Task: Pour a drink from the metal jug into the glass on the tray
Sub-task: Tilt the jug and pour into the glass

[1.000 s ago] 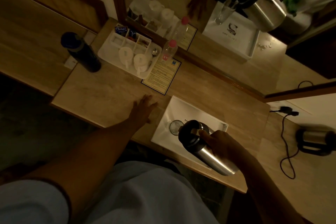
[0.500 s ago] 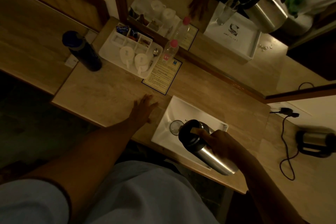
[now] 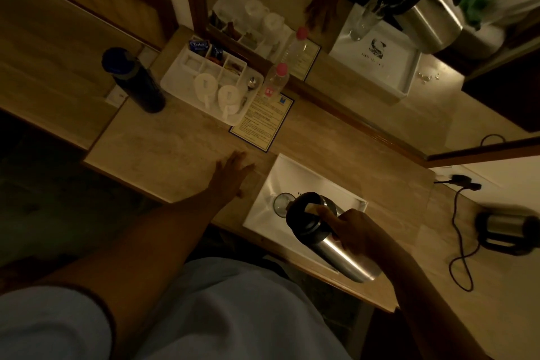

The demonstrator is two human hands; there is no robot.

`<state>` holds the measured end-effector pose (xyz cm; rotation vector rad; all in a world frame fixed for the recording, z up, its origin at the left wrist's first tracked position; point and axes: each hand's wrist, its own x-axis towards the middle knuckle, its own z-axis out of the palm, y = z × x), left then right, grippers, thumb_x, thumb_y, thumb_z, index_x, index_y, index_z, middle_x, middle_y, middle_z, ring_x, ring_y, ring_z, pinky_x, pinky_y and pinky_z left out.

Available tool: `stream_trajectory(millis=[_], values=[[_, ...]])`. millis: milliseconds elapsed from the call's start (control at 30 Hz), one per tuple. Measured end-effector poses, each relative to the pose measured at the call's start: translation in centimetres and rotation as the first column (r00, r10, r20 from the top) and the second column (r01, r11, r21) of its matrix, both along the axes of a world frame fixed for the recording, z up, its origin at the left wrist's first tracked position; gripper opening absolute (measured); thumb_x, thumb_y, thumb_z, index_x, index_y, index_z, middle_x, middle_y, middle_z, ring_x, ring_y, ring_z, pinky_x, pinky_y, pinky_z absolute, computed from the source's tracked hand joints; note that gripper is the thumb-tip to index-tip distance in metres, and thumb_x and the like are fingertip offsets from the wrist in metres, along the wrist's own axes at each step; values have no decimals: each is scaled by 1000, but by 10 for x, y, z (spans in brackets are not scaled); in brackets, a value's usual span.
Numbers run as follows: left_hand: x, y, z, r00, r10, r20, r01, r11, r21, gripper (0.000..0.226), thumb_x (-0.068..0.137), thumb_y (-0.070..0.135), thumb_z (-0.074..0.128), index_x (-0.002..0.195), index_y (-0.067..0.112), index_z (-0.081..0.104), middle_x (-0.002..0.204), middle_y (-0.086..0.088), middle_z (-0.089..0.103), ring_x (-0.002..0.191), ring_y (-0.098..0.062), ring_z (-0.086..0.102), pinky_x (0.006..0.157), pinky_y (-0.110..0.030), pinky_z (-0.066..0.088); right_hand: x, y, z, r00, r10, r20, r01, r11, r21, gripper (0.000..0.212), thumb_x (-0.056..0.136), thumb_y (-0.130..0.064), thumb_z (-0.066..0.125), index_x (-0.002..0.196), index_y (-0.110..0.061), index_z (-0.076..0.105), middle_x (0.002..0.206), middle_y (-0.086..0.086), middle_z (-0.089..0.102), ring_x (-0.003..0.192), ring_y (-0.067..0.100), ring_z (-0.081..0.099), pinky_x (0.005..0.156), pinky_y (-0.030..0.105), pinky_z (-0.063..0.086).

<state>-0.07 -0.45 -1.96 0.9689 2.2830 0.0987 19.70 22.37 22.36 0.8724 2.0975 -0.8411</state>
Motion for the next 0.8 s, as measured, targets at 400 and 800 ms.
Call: stream_trajectory(millis=[400,800], values=[[0,0,-3,1000,13,-11,-13,1000,4,108,71,38,89,157,39,23,170,-7,-4,157,-32,-4,118,-69,20,-4,-3,6,1000,6,3,-6,1000,11,102,52,-101,20,66,-14,70,67,12,74,47,12,60,58,30,53],[-1,0,-6,1000,-7,-21,6,1000,-8,111,70,41,89,158,38,21,170,-8,-6,157,-33,-4,117,-70,20,-2,-1,2,999,33,3,-33,999,39,111,45,-109,13,66,-17,71,58,3,72,49,10,64,57,28,54]])
